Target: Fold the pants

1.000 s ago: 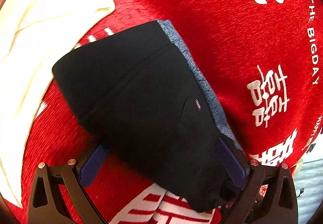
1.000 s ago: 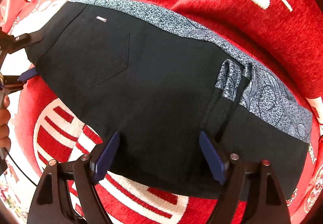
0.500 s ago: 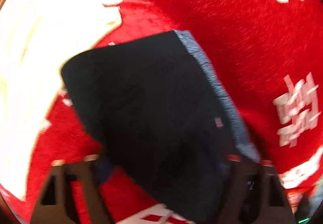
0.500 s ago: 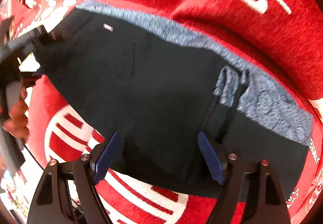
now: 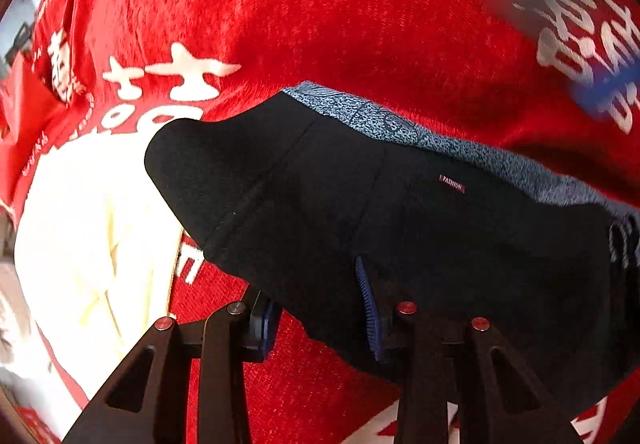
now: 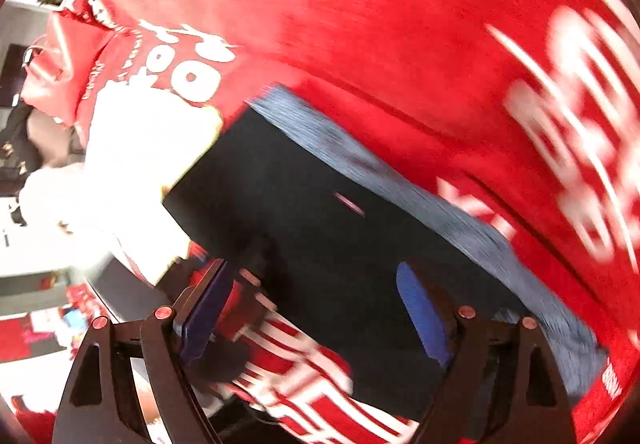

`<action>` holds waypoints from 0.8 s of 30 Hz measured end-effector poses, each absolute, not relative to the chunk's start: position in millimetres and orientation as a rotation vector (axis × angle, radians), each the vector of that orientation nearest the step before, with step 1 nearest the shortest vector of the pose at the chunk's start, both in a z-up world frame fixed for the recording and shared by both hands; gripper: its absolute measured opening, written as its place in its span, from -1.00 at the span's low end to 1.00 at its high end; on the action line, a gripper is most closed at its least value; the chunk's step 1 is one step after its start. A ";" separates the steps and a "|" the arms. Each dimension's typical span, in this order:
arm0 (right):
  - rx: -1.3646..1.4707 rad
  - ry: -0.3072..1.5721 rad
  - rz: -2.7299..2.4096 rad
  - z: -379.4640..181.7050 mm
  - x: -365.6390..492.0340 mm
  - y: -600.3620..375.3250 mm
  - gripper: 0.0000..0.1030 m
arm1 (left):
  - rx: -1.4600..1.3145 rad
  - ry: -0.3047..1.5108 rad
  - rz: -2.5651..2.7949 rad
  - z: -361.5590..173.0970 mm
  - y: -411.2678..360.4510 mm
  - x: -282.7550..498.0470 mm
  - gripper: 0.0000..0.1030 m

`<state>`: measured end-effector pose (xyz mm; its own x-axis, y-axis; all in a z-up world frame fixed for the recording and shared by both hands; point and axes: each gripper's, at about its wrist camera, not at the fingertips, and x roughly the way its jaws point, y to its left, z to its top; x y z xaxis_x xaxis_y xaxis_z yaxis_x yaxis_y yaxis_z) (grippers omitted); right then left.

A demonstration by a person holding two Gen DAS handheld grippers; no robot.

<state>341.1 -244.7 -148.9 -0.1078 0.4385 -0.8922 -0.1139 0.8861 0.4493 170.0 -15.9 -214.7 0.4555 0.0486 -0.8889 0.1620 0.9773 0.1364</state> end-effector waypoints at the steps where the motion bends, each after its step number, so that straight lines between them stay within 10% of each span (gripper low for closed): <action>1: 0.254 1.646 0.517 -151.2 353.5 -226.0 0.71 | 0.225 1.092 -0.072 -214.8 -17.1 168.8 -0.29; 12: -0.112 1.942 0.638 -219.7 381.8 -88.0 0.72 | 0.283 1.057 -0.078 -209.6 -20.5 157.6 -0.29; 13: -0.107 1.964 0.629 -224.5 381.5 -89.8 0.51 | 0.284 1.055 -0.080 -205.3 -24.2 151.8 -0.29; 14: -0.077 1.981 0.633 -227.3 381.1 -92.9 -0.18 | 0.283 1.058 -0.082 -204.2 -25.0 151.1 -0.29; 16: -0.029 1.972 0.640 -223.1 380.5 -104.3 -0.59 | 0.285 1.073 -0.080 -204.8 -26.2 151.3 -0.29; 24: 0.178 1.697 0.693 -152.0 348.5 -186.9 -0.64 | 0.316 0.963 -0.184 -155.0 -59.8 125.2 -0.29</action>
